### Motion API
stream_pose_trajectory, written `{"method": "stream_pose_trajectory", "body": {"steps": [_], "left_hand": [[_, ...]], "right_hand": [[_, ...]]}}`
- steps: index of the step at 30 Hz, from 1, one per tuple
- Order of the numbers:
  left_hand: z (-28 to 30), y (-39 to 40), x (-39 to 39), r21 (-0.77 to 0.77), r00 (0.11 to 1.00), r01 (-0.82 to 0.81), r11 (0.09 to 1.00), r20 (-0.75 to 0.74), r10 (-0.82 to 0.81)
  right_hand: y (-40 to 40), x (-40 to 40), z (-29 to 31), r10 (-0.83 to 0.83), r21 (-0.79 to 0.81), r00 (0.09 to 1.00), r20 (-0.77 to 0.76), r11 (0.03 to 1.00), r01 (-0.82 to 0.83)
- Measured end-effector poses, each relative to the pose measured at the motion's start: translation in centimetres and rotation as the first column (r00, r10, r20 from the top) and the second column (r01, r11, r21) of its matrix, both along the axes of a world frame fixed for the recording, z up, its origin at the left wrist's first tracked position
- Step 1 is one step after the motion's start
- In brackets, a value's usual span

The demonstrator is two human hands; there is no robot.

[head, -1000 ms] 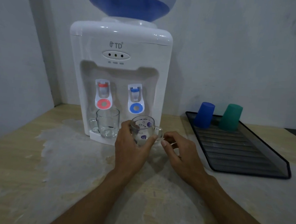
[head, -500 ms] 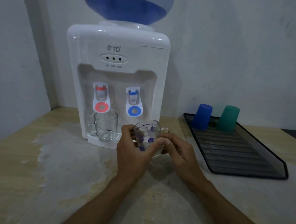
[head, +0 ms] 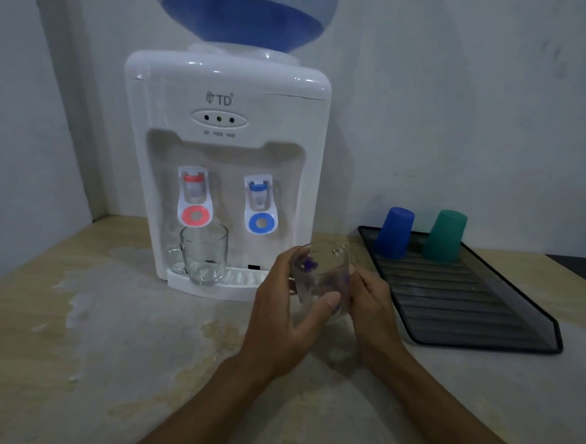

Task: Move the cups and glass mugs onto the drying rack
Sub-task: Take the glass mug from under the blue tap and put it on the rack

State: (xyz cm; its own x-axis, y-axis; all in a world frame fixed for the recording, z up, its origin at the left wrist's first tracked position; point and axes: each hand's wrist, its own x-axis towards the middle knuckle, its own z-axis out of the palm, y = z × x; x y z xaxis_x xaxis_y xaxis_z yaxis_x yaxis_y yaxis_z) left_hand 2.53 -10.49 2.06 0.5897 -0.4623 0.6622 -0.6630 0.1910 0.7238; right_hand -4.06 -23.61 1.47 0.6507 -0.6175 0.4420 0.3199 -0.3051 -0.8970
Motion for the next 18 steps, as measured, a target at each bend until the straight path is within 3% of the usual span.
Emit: {"method": "stream_pose_trajectory", "body": {"steps": [6, 12, 18], "left_hand": [[0.1, 0.0, -0.3, -0.075, 0.998, -0.044, 0.996, -0.045, 0.041], [0.2, -0.2, -0.2, -0.148, 0.996, -0.062, 0.987, -0.079, 0.051], [0.0, -0.4, -0.3, -0.135, 0.996, -0.062, 0.989, -0.073, 0.052]], "right_hand": [[0.8, -0.1, 0.6, 0.173, 0.213, 0.985, -0.002, 0.962, -0.169], [0.8, -0.5, 1.2, 0.494, 0.435, 0.869, 0.023, 0.778, -0.453], [0.5, -0.9, 1.0, 0.508, 0.46, 0.854, 0.11, 0.736, -0.497]]}}
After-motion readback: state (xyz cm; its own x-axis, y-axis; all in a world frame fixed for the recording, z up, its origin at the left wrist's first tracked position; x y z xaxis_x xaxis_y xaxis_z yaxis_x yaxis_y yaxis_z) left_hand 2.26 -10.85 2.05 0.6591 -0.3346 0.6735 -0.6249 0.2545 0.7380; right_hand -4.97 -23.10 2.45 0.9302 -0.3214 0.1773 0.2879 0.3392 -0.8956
